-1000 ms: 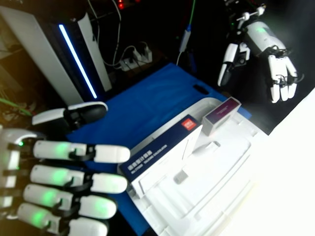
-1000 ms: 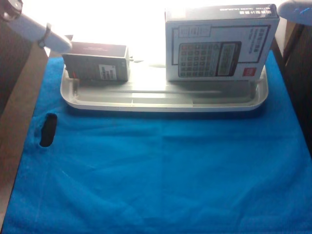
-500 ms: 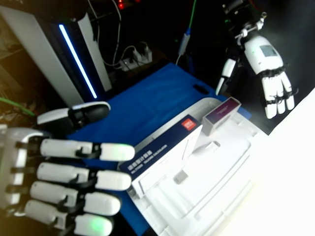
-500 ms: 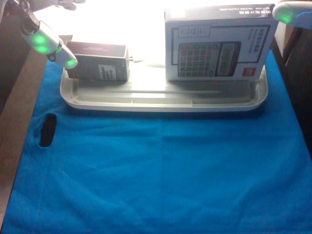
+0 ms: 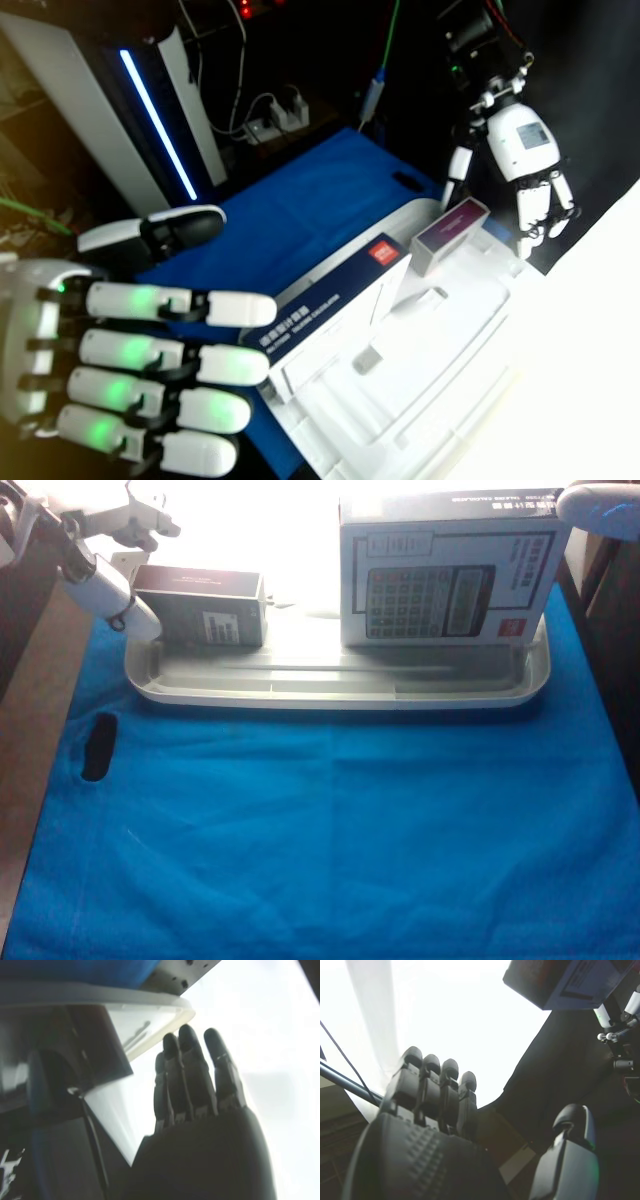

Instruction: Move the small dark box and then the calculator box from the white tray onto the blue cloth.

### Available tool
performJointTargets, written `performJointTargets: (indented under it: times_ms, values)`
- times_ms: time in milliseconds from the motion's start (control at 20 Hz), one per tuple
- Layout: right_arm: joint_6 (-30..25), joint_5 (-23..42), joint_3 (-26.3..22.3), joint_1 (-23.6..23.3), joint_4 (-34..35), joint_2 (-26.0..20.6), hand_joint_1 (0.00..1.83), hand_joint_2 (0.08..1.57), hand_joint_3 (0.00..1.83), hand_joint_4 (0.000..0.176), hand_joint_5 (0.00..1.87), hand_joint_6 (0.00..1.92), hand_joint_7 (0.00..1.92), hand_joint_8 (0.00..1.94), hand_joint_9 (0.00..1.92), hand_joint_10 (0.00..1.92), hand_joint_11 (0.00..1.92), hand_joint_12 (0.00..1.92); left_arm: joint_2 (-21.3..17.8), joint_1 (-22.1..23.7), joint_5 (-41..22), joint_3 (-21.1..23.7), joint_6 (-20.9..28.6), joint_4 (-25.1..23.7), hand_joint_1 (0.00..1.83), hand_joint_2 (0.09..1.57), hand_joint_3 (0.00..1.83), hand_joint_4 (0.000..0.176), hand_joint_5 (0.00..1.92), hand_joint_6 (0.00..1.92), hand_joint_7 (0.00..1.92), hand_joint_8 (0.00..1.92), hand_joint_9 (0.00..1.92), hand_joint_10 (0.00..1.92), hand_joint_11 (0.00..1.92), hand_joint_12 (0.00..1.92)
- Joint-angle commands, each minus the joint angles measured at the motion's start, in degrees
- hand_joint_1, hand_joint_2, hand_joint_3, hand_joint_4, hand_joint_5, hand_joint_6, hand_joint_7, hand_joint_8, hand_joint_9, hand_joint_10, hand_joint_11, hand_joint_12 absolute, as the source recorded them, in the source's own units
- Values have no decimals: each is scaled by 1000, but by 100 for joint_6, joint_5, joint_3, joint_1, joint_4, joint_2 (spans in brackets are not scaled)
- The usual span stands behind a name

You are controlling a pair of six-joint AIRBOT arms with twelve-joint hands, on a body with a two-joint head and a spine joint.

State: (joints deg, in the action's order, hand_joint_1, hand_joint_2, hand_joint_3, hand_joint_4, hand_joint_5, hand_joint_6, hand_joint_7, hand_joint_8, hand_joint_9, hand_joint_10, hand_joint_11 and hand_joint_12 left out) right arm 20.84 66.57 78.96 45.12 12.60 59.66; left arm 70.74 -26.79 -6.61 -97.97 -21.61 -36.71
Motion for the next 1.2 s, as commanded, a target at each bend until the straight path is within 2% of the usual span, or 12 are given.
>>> performJointTargets:
  times_ms: [0,350,400,450,500,600,700,850,950,1000,1100,1150]
  values:
    - [-56,678,39,-94,89,9,668,705,0,90,375,5,346,3,227,3,127,55,35,14,-398,-25,7,56,959,769,0,0,385,0,575,0,535,1,80,817]
    - [-58,678,40,-94,89,30,677,739,7,85,360,0,311,0,204,0,119,43,180,-54,-480,-45,7,64,1041,893,2,0,848,31,786,10,700,16,278,944]
    - [-58,678,40,-94,89,31,670,744,9,85,356,0,305,0,203,0,123,44,201,-62,-492,-47,6,61,1092,996,15,47,1103,529,865,11,751,21,237,1120]
    - [-58,678,40,-94,89,31,668,744,7,80,350,0,294,0,198,0,121,42,212,-64,-493,-49,6,57,1224,1086,8,0,1209,371,845,1095,667,827,282,1580]
    - [-58,678,40,-94,90,31,668,751,10,74,344,0,291,0,195,0,121,41,230,-64,-499,-59,6,57,1185,1044,0,0,1199,549,796,1263,614,1517,416,1853]
    - [-59,679,40,-94,90,31,657,760,11,69,337,0,292,0,190,0,123,40,257,-62,-512,-86,7,58,1258,1100,0,0,1214,386,884,1309,594,1279,322,1752]
    - [-60,680,39,-94,90,36,657,762,10,72,343,2,291,0,178,0,113,34,257,-61,-535,-107,8,135,1172,1030,0,0,1199,588,829,1435,638,1818,536,1914]
    - [-60,680,39,-93,90,50,646,751,2,81,343,1,286,0,185,2,153,47,216,-33,-676,-126,9,318,1162,1067,2,0,1087,788,759,1246,513,1617,333,1921]
    - [-60,680,39,-93,90,55,650,763,6,78,343,2,282,0,193,5,149,44,129,53,-797,-123,9,482,1220,1144,3,0,1093,648,711,1467,364,1446,106,1851]
    - [-60,680,39,-93,90,55,655,770,8,63,340,0,278,0,195,5,142,39,3,179,-871,-50,9,487,1168,1049,0,0,1141,693,730,304,414,463,3,1166]
    - [-60,680,40,-93,89,55,650,780,11,53,341,0,281,1,194,4,139,37,-185,306,-983,98,10,488,1166,1051,1,0,1127,723,864,183,557,361,0,1205]
    - [-60,680,39,-93,89,55,665,782,11,51,341,0,278,0,188,1,134,34,-326,382,-1068,220,10,479,1226,1116,1,0,1164,623,767,1111,554,543,0,1422]
